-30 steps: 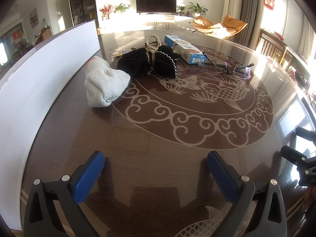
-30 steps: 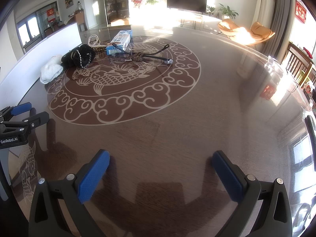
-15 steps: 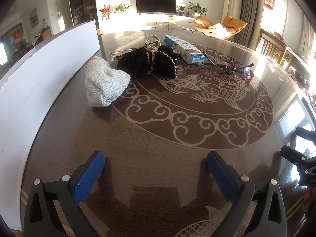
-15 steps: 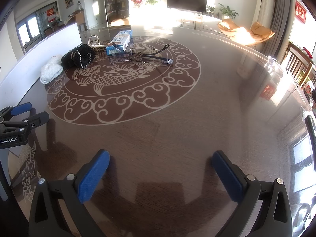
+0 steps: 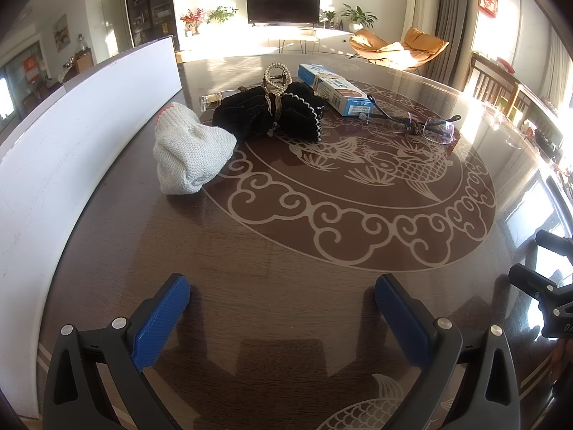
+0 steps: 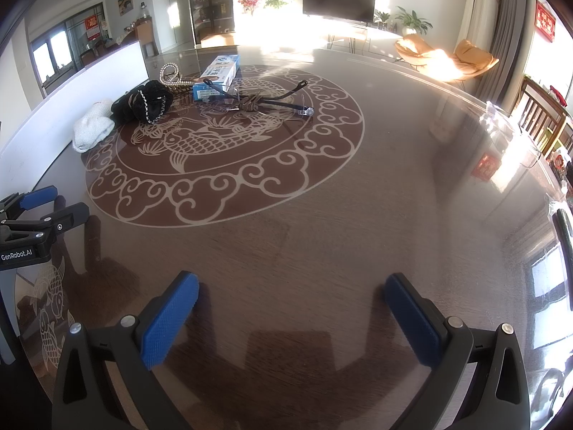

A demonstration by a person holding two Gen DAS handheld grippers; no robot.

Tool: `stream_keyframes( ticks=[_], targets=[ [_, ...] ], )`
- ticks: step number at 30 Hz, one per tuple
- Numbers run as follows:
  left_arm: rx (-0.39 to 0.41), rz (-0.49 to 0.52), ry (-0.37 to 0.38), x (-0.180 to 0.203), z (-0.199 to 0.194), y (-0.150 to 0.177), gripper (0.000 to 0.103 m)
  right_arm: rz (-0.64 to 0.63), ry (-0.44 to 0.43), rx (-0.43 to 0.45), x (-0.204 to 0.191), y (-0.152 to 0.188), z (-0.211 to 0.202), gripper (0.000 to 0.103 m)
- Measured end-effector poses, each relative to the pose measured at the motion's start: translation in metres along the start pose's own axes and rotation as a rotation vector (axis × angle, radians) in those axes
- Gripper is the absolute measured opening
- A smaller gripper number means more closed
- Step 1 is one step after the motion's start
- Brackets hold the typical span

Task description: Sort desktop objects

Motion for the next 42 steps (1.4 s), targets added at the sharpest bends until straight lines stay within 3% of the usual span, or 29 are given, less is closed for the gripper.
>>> stream_keyframes(
  ticks=[3,6,8,10,12,15,22,23,24,25,31,35,39,42],
  targets=[
    [0.002,0.004,0.001,0.001,0.000,-0.001,0.103,0.000,0.000,0.000,0.000,0.000,0.000,0.103],
    [-0.042,0.047,0.099,0.000,0.006,-0.014,0.103,0.000,0.000,0.000,0.000,0.000,0.000,0.103],
    [-0.021,-0.045,0.126,-0.019,0.003,-0.023,0.103,0.000,0.000,0.000,0.000,0.000,0.000,0.103],
    [0.004,-0.057,0.023,-0.039,0.000,-0.038,0.103,0.000,0.000,0.000,0.000,0.000,0.000,0.103],
    [0.012,-0.004,-0.084,-0.051,0.003,-0.058,0.103,0.000,0.000,0.000,0.000,0.000,0.000,0.103],
    [-0.053,-0.008,-0.177,-0.071,0.025,-0.076,0.103,0.000,0.000,0.000,0.000,0.000,0.000,0.103],
    [-0.132,-0.136,-0.029,-0.099,0.075,-0.074,0.103,0.001,-0.001,0.000,-0.001,0.000,0.000,0.103],
    [-0.108,-0.131,-0.034,-0.099,0.072,-0.072,0.098,0.001,-0.001,0.000,0.000,0.000,0.000,0.103],
    [-0.074,-0.114,-0.056,-0.098,0.066,-0.071,0.066,0.001,-0.001,0.000,0.000,0.000,0.000,0.103],
    [-0.053,-0.098,-0.072,-0.097,0.061,-0.069,0.045,0.001,-0.001,0.000,0.000,0.000,0.000,0.103],
    [0.023,-0.111,0.010,-0.086,0.031,-0.027,0.040,0.001,-0.001,0.000,0.000,0.000,0.000,0.103],
    [0.043,-0.065,0.007,-0.072,0.011,-0.001,0.040,0.000,-0.001,0.000,0.000,0.000,0.000,0.103],
    [0.063,-0.111,0.050,-0.078,0.004,0.006,0.040,0.000,-0.001,-0.001,0.000,0.000,0.000,0.103],
    [0.060,-0.104,0.042,-0.075,0.004,0.006,0.040,-0.031,-0.026,-0.009,-0.005,-0.004,0.004,0.103]
  ],
)
Point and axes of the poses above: each gripper's, at about its wrist camera, not at the fingertips, and z roughly the way its jaws point, x to its right, y to its underside, the point moved 4 cm from there along z, roughly the way its jaws point, and after that the axes turned 15 degrees about z, right-handed, at the moved point
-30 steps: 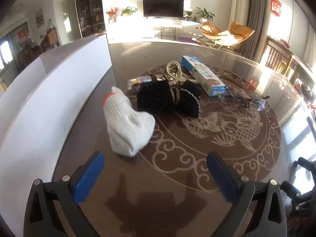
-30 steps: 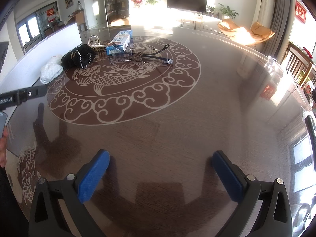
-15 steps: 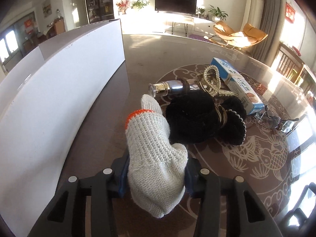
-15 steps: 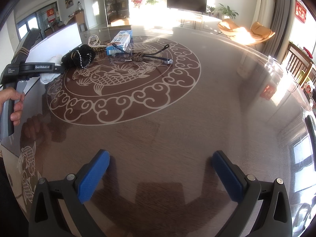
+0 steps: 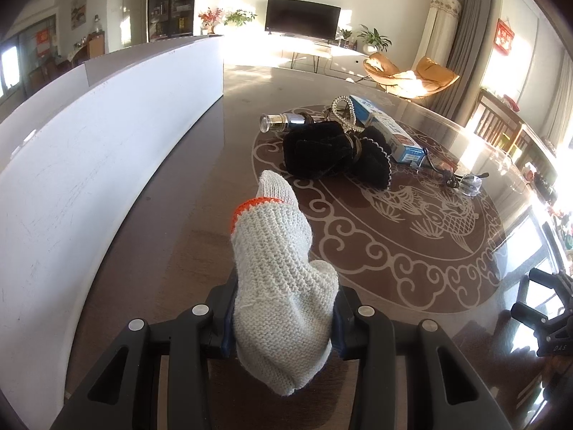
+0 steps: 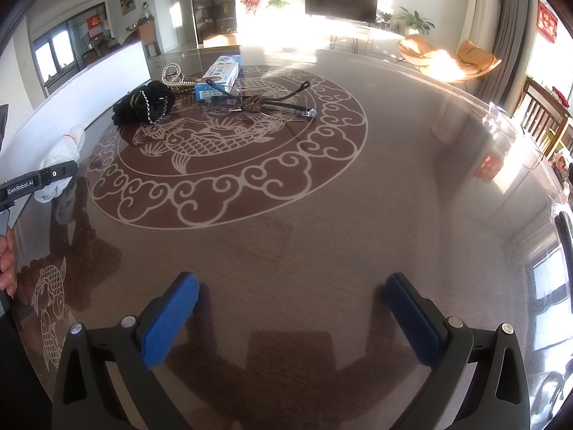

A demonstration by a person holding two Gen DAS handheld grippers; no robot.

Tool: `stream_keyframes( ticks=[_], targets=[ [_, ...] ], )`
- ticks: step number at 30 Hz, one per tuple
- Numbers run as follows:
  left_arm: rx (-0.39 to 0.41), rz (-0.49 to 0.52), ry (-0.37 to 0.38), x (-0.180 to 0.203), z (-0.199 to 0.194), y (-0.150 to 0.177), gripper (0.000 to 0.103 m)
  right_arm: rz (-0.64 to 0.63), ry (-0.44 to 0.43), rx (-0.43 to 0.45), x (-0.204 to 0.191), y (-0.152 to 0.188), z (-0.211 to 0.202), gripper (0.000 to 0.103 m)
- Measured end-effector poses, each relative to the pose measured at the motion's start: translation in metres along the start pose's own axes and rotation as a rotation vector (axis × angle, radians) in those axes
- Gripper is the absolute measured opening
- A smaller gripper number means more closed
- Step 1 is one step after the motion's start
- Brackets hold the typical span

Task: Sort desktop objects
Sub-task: 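Close the right tool on the black-framed glasses while the left tool holds the glove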

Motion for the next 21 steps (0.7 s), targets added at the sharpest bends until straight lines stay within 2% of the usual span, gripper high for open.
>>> stream_keyframes(
  ticks=[2,5,6,10,13,16,19,20,21],
  targets=[
    [-0.004,0.008,-0.008,0.003,0.001,-0.003,0.040,-0.088,-0.038,-0.033,-0.011,-0.016,0.010,0.103],
    [-0.003,0.005,-0.005,0.004,0.001,-0.004,0.040,-0.247,-0.025,0.030,-0.032,-0.068,0.019,0.103],
    [-0.002,0.005,-0.004,0.003,0.001,-0.003,0.040,-0.289,-0.045,0.024,-0.039,-0.087,0.026,0.103],
    [-0.003,0.007,-0.007,0.003,0.002,-0.004,0.040,-0.392,-0.122,-0.138,-0.064,-0.142,0.072,0.102],
    [-0.001,0.003,-0.002,0.003,0.001,-0.003,0.040,-0.434,-0.107,-0.226,-0.070,-0.158,0.101,0.099],
    [-0.002,0.006,-0.004,0.002,0.000,-0.002,0.041,-0.451,-0.134,-0.278,-0.074,-0.160,0.112,0.087],
    [-0.004,0.009,-0.007,0.003,0.001,-0.003,0.041,-0.459,-0.171,-0.319,-0.082,-0.152,0.113,0.070],
    [-0.003,0.008,-0.005,0.003,0.001,-0.003,0.041,-0.473,-0.170,-0.309,-0.086,-0.149,0.110,0.058],
    [-0.001,0.005,-0.002,0.003,0.000,-0.002,0.041,-0.472,-0.179,-0.311,-0.088,-0.147,0.108,0.051]
  ],
)
Point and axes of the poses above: each gripper's, at about its wrist camera, not at the fingertips, and z roughly the way its jaws point, x to its right, y to its underside, the point moved 4 cm from there along z, roughly the way its jaws point, and after that the axes turned 15 degrees about z, right-handed, at the moved point
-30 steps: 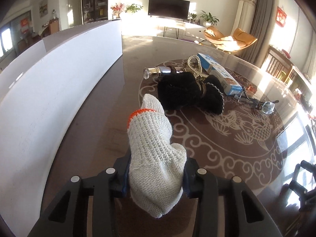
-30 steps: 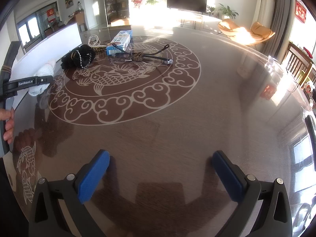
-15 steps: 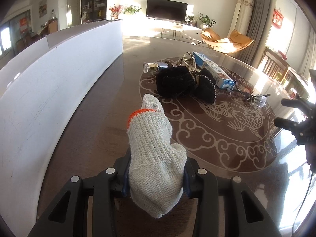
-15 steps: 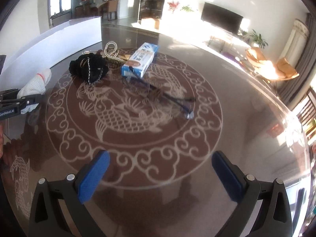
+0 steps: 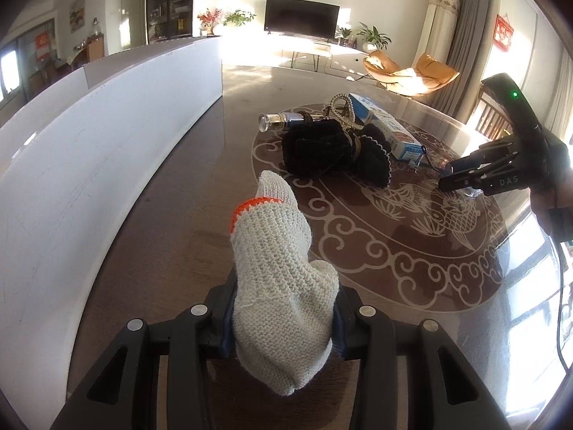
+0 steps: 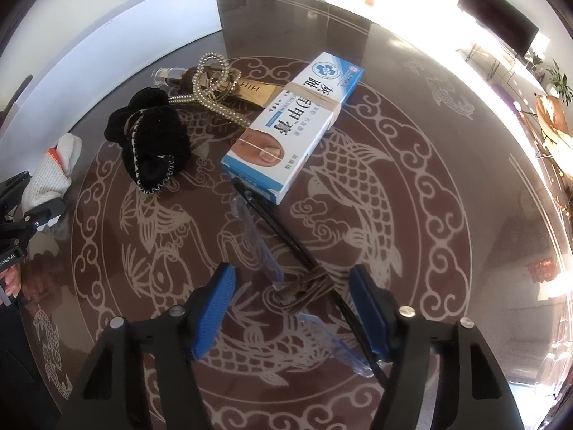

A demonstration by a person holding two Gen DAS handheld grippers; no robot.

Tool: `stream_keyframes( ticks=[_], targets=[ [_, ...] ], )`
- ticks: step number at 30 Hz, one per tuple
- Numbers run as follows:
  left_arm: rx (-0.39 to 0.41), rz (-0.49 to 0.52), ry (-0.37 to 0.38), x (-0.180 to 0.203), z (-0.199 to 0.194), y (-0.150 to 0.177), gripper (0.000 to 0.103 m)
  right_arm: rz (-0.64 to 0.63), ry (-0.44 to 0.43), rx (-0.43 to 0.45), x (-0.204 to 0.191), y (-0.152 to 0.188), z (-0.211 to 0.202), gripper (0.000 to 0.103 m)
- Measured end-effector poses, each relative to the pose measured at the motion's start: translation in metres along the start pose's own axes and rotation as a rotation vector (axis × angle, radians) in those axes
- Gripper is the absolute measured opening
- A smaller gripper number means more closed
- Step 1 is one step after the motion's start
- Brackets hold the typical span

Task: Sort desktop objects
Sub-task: 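Close the right tool on the black-framed glasses while the left tool holds the glove, then carry the glove and glasses into the white bin and open both tools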

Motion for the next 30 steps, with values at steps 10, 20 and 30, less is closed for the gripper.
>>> stream_keyframes(
  ticks=[10,20,30],
  targets=[
    [0.084,-0.071,0.031,-0.008,-0.015,0.002,0.041,0.120,0.017,0.052,-0.021,0.028,-0.039,0.030],
    [0.174,-0.055,0.065,-0.011,-0.095,-0.022,0.041,0.090,-0.023,0.093,-0.078,-0.005,-0.088,0.030],
    [0.180,-0.244,-0.178,-0.188,-0.181,-0.021,0.041,-0.128,-0.175,0.193,-0.260,-0.114,-0.122,0.030]
  ],
)
Point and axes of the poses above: each gripper's, at about its wrist camera, not at the fingertips, and z roughly the way its jaws point, x to its right, y to its underside, the point moved 4 cm from there along z, roughly the way its jaws point, and after that the axes turned 15 degrees about z, right-handed, at the moved point
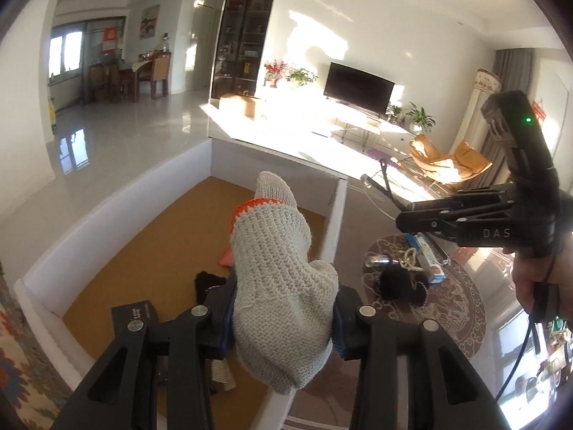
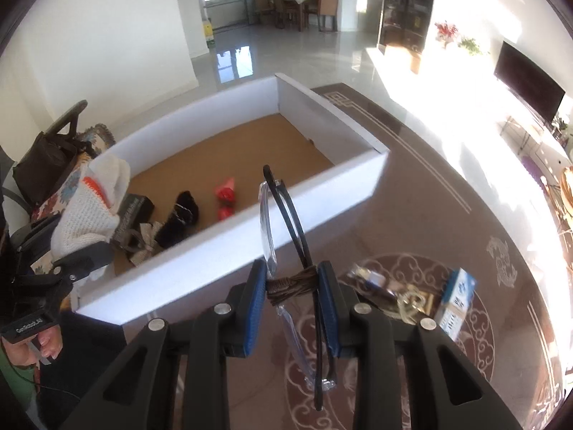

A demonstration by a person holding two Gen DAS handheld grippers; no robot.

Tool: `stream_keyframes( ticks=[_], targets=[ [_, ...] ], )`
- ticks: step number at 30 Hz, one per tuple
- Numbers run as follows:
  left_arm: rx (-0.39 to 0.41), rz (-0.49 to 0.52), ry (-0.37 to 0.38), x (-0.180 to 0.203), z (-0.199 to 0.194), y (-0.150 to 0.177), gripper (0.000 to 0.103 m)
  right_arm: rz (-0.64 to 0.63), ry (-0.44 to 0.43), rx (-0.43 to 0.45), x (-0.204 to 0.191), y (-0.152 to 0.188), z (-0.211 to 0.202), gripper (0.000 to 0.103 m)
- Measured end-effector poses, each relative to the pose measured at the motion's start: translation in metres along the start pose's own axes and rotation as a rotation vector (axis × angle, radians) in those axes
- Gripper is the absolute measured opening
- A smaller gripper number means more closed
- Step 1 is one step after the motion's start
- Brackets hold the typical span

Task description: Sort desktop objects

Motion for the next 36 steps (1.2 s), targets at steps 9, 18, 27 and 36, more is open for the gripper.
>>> stream_keyframes(
  ticks=[9,18,27,36],
  targets=[
    [-0.234,-0.149,-0.145,-0.126,0.049,0.041,0.043,-0.009,-0.247,-0.086,-0.163,-0.031,0.078,0.030],
    [-0.321,-0.168,-0.232,-0.141,0.061,0.071,0.074,0.140,-0.286,-0.210,-0.174,0.005,0.155,0.061],
    [-0.079,-0.044,-0.098,-0.025,-0.003,0.029,0.074,0.120,-0.223,0.171,-0.094,0.035,0.046,0.097],
    [-0.058,0.253,0.284,0.194,0.000,0.045,0.102,0.227,0.216,0.259,0.099,0.164,-0.012,0.103]
  ],
)
Point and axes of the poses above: each gripper's, at about its wrist camera, not at the fingertips, and z roughly the way its jaws point, x to its right, y to its underside, the point moved 4 cm from there along z, roughly the way its jaws point, and after that the axes turned 15 degrees about z, right-handed, at the moved point
